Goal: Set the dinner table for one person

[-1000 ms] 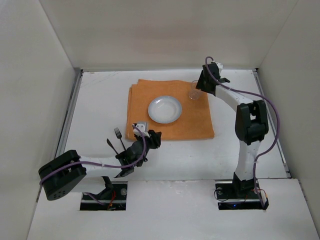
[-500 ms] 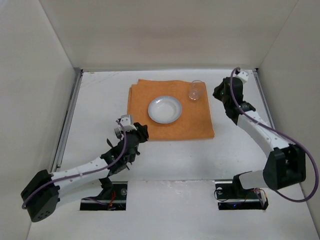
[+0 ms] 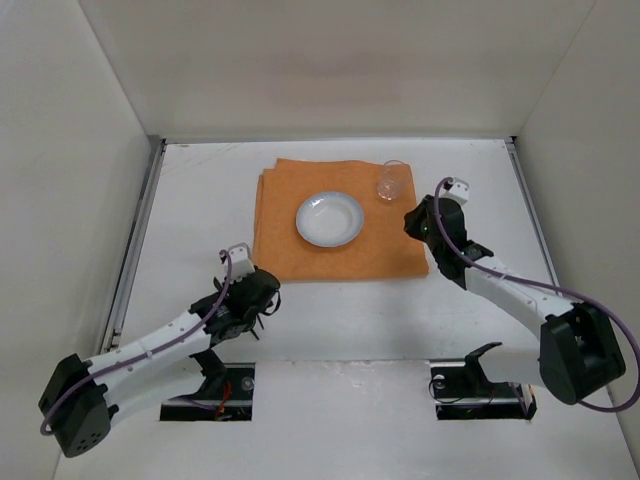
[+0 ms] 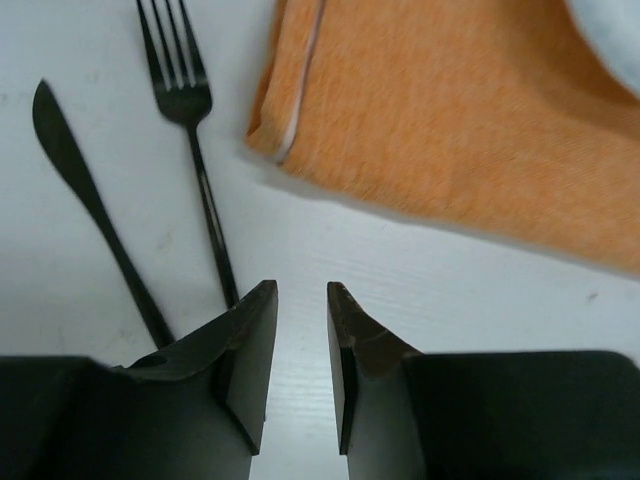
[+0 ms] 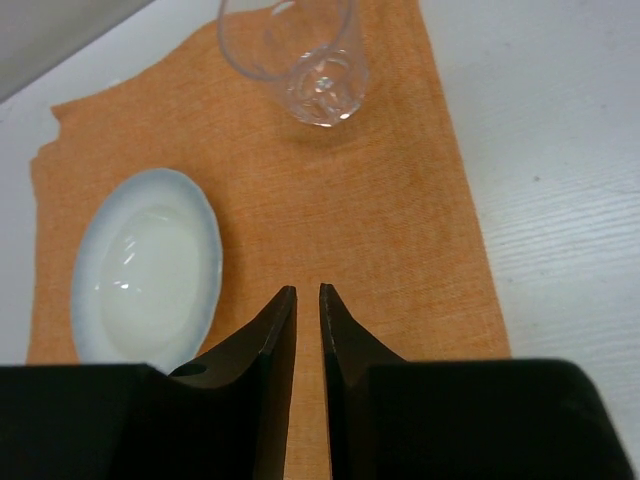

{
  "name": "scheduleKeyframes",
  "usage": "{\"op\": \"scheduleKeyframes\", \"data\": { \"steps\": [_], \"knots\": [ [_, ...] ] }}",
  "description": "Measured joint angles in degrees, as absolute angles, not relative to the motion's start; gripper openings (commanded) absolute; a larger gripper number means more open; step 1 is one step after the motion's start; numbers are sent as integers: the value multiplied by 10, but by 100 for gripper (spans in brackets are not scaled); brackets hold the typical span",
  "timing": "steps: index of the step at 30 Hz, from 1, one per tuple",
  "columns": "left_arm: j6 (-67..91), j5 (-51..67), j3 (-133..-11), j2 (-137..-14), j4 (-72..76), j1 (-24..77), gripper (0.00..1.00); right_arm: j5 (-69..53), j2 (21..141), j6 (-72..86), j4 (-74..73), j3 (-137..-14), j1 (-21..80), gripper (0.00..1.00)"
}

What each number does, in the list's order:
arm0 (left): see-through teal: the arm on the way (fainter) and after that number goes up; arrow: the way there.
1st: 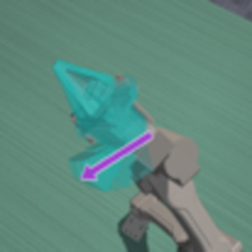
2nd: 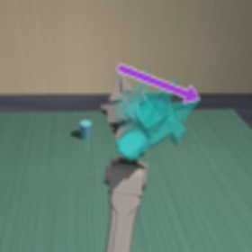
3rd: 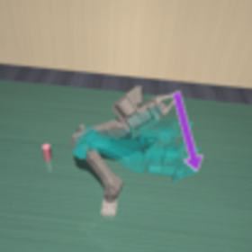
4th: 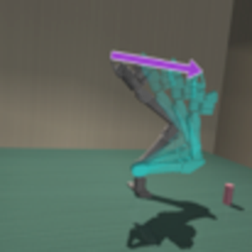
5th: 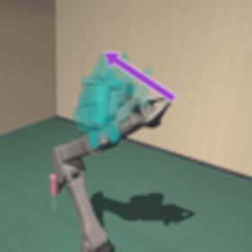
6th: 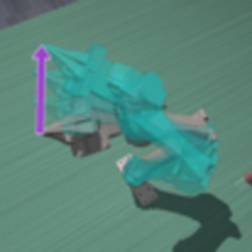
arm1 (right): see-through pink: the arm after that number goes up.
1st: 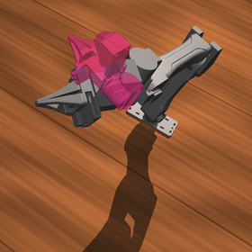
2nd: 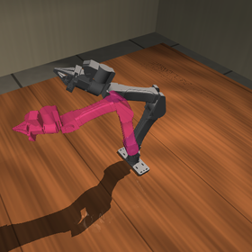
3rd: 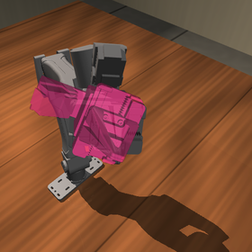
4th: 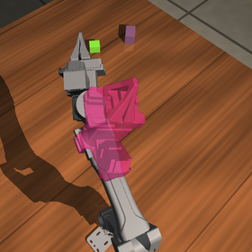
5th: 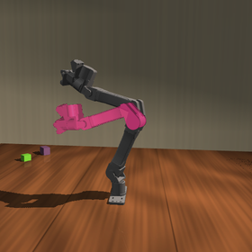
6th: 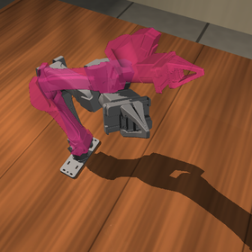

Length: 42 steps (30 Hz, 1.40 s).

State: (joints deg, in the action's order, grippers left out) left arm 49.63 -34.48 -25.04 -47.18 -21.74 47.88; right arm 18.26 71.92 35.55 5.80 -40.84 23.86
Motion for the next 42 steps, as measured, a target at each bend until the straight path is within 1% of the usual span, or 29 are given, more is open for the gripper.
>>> {"op": "scheduleKeyframes", "data": {
  "steps": [3,10,20,24,27,29,33,36,39,42],
  "knots": [
    [512,-336,-250,-505,-239,473,32,182,724,354,83,-407,254,22],
    [521,-324,-253,-585,-244,419,30,170,741,354,99,-406,260,24],
    [522,-317,-272,-639,-225,404,27,159,739,354,109,-403,260,27],
    [519,-316,-272,-663,-220,382,22,156,724,354,113,-395,258,29],
    [519,-316,-278,-673,-215,369,9,155,708,354,113,-384,255,30],
    [517,-315,-282,-680,-212,366,5,154,705,355,115,-384,251,31],
    [510,-315,-287,-672,-221,369,2,154,706,355,118,-384,251,32],
    [501,-316,-295,-623,-254,379,1,154,708,356,121,-384,251,32],
    [479,-322,-323,-559,-296,385,1,152,710,356,121,-384,251,33],
    [443,-327,-375,-547,-311,385,2,152,710,356,121,-384,251,33]
  ]
}}
